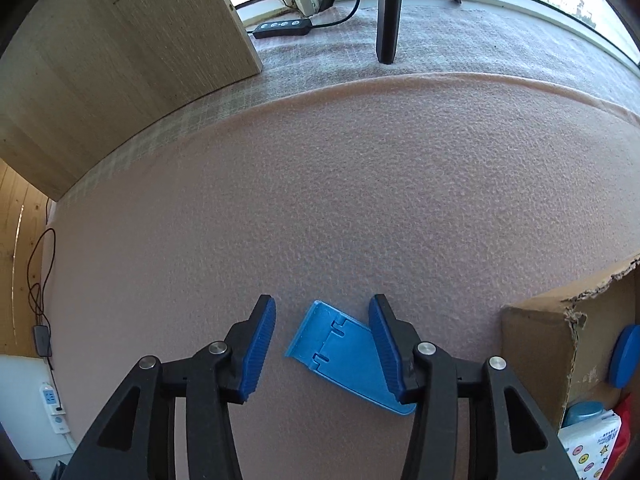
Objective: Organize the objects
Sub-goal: 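Move the right gripper to the blue phone stand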
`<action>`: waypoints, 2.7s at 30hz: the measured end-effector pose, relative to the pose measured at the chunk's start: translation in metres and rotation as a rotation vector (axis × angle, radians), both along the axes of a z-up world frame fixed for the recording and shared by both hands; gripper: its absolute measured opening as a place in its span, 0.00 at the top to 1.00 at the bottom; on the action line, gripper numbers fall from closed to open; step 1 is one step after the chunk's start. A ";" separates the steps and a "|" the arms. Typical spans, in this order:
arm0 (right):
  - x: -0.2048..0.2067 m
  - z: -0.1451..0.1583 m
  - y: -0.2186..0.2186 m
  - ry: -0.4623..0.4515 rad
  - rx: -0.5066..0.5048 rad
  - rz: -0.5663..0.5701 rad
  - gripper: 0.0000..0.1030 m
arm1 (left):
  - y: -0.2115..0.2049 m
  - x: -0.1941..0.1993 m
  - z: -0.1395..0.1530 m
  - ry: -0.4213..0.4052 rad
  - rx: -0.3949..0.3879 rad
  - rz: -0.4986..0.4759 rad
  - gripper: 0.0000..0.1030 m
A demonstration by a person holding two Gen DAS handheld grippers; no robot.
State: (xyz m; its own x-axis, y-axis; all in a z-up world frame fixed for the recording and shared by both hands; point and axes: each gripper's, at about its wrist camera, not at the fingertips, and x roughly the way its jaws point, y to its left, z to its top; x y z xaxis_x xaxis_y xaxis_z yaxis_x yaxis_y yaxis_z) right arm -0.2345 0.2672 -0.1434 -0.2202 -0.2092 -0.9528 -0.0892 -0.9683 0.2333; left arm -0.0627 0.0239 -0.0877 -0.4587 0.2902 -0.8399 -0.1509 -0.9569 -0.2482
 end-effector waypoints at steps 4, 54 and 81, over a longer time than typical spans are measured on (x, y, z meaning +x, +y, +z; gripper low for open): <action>0.021 0.000 -0.008 -0.032 -0.073 0.040 0.56 | 0.000 0.001 -0.002 -0.006 0.002 -0.006 0.47; 0.117 0.001 -0.014 0.027 -0.142 0.005 0.57 | 0.042 -0.006 -0.045 -0.120 0.027 -0.131 0.47; 0.080 -0.003 -0.029 0.014 -0.205 0.105 0.64 | 0.065 -0.047 -0.064 -0.157 0.074 -0.161 0.48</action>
State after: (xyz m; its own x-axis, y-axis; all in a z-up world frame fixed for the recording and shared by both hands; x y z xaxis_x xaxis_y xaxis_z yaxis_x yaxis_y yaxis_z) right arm -0.1543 0.2379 -0.1460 -0.2000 -0.4203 -0.8851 0.0145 -0.9045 0.4263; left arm -0.1094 0.0886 -0.1519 -0.2666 0.4122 -0.8712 -0.2544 -0.9020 -0.3489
